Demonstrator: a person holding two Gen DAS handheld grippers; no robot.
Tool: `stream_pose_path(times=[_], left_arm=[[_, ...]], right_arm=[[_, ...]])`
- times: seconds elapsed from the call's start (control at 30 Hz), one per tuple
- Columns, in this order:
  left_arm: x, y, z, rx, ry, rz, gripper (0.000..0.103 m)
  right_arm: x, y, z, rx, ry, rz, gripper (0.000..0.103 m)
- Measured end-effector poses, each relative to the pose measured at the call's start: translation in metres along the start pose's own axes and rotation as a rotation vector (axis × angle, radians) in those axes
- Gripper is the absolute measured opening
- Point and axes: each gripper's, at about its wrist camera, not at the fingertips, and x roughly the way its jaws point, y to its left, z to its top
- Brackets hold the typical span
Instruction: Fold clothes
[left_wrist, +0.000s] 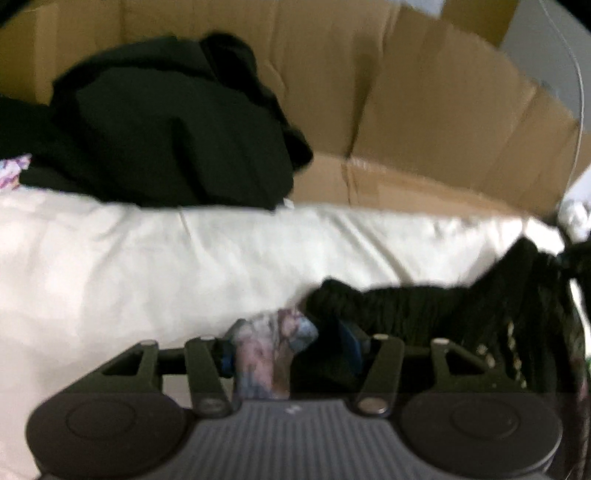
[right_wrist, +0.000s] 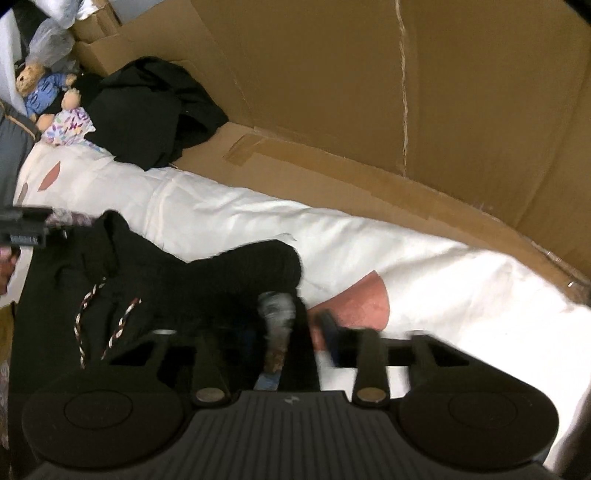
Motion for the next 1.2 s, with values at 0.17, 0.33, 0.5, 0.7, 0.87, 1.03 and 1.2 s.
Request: stream_pose_path(times=[0.17, 0.33, 0.5, 0.7, 0.87, 1.03, 1.2], left_arm=[[0.002, -0.002, -0.01, 0.033, -0.005, -0.007, 0.052], [-0.004, 0.006, -0.005, -0.025, -0.048, -0.036, 0.02], [-0.021, 0.016, -0.002, -0.105, -0.158, -0.073, 0.01], [-0.03, 0.036, -0.002, -0.2, -0.193, -0.06, 0.011], [-0.02, 0.023, -0.001, -0.167, -0.128, 0.0, 0.024], [-0.039, 0.022, 0.009, -0.123, -0.204, 0.021, 0.063], [-0.026, 0.025, 0.012, -0.132, -0.167, 0.04, 0.062]], right_arm=[[0.004, -0.013, -0.003, 0.011, 0.022, -0.016, 0.018], [0.001, -0.018, -0.005, 0.009, 0.03, 0.0, 0.019], [-0.011, -0.012, 0.002, -0.006, -0.011, 0.068, 0.011], [-0.014, -0.025, 0.012, 0.031, -0.043, 0.109, 0.012], [0.004, -0.023, 0.012, 0.061, 0.004, 0.049, 0.028], [-0.01, -0.015, 0.019, 0.016, -0.032, 0.028, 0.05], [-0.009, -0.024, 0.021, 0.069, -0.05, 0.044, 0.05]])
